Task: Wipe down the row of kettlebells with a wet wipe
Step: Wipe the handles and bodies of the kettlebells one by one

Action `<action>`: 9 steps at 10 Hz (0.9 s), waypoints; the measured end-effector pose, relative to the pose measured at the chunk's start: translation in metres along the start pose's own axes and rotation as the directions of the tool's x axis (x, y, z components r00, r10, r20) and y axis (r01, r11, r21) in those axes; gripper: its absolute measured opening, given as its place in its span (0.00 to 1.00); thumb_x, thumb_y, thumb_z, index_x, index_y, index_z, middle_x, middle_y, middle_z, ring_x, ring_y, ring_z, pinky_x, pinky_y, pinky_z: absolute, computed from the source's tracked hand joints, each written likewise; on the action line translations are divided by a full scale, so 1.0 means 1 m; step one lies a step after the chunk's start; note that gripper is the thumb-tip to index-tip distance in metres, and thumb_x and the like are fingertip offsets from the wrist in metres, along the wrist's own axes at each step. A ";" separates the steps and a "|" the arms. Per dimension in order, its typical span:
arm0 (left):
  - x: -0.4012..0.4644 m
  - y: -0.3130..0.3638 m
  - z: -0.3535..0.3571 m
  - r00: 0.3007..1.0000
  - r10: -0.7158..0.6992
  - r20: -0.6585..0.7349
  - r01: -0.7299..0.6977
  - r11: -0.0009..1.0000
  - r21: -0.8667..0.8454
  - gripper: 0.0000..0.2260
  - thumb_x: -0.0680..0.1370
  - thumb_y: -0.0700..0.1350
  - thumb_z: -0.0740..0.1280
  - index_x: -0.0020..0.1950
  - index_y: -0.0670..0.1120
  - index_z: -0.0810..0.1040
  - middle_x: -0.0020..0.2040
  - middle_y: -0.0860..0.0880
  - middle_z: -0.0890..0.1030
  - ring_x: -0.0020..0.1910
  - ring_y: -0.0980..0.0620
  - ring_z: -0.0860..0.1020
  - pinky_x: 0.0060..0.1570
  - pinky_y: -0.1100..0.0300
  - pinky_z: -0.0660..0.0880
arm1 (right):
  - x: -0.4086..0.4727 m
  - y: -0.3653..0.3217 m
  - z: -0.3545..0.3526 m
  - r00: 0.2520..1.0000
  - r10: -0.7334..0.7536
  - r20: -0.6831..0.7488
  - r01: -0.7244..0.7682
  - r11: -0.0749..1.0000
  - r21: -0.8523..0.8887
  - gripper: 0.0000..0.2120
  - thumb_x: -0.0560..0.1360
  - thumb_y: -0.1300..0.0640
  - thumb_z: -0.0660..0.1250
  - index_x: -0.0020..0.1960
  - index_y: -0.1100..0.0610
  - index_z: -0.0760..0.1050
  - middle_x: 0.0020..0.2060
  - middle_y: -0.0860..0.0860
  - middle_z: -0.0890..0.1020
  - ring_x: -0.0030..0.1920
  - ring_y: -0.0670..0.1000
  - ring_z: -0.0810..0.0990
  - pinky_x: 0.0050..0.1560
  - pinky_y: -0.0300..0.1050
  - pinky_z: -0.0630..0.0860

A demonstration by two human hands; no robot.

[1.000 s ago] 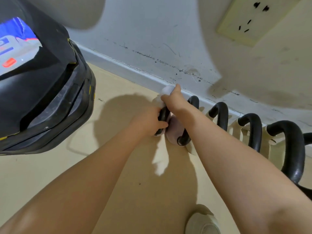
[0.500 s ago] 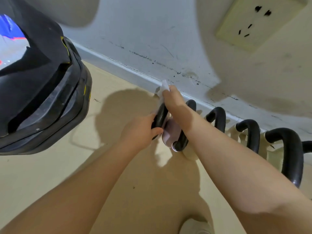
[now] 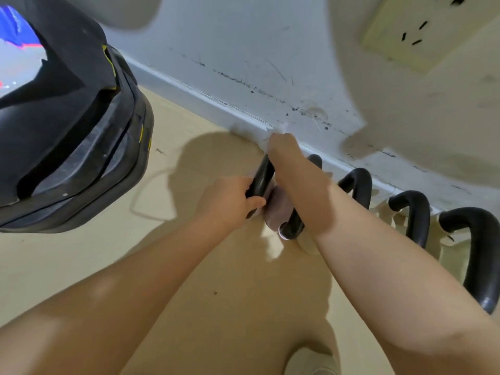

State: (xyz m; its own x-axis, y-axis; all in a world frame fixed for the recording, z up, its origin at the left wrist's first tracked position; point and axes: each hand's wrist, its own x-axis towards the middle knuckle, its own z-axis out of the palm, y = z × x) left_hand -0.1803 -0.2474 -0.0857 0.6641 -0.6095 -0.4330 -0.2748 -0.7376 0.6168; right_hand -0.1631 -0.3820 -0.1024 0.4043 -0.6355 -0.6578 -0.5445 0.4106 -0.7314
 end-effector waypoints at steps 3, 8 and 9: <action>-0.004 -0.011 0.000 0.996 -0.067 0.061 0.080 0.967 -0.240 0.12 0.71 0.45 0.71 0.53 0.45 0.77 0.46 0.50 0.80 0.45 0.52 0.76 0.38 0.66 0.68 | -0.045 0.031 -0.002 0.988 0.145 0.050 -0.148 0.987 0.066 0.15 0.77 0.48 0.61 0.44 0.61 0.72 0.37 0.54 0.77 0.48 0.57 0.79 0.56 0.46 0.73; -0.018 -0.041 -0.010 0.948 -0.276 0.158 0.294 0.572 -0.766 0.10 0.79 0.37 0.55 0.45 0.48 0.73 0.40 0.51 0.78 0.37 0.54 0.76 0.42 0.62 0.72 | -0.083 0.109 0.009 0.942 -0.336 -0.004 0.321 0.905 -0.279 0.21 0.66 0.49 0.74 0.50 0.60 0.72 0.44 0.54 0.83 0.48 0.54 0.81 0.54 0.56 0.77; -0.019 -0.045 -0.008 0.955 -0.270 0.123 0.264 0.581 -0.770 0.11 0.78 0.37 0.55 0.44 0.49 0.73 0.41 0.52 0.78 0.37 0.54 0.76 0.43 0.61 0.72 | -0.080 0.111 0.011 0.948 -0.317 -0.027 0.308 0.936 -0.172 0.19 0.66 0.53 0.74 0.51 0.60 0.72 0.46 0.56 0.83 0.48 0.54 0.82 0.52 0.57 0.78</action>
State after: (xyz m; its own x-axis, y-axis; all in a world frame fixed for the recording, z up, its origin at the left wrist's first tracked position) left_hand -0.1751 -0.2003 -0.1002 0.6226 -0.4189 -0.6610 0.5505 -0.3659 0.7504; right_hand -0.2480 -0.2786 -0.1332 0.5361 -0.7501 -0.3873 -0.5117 0.0762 -0.8558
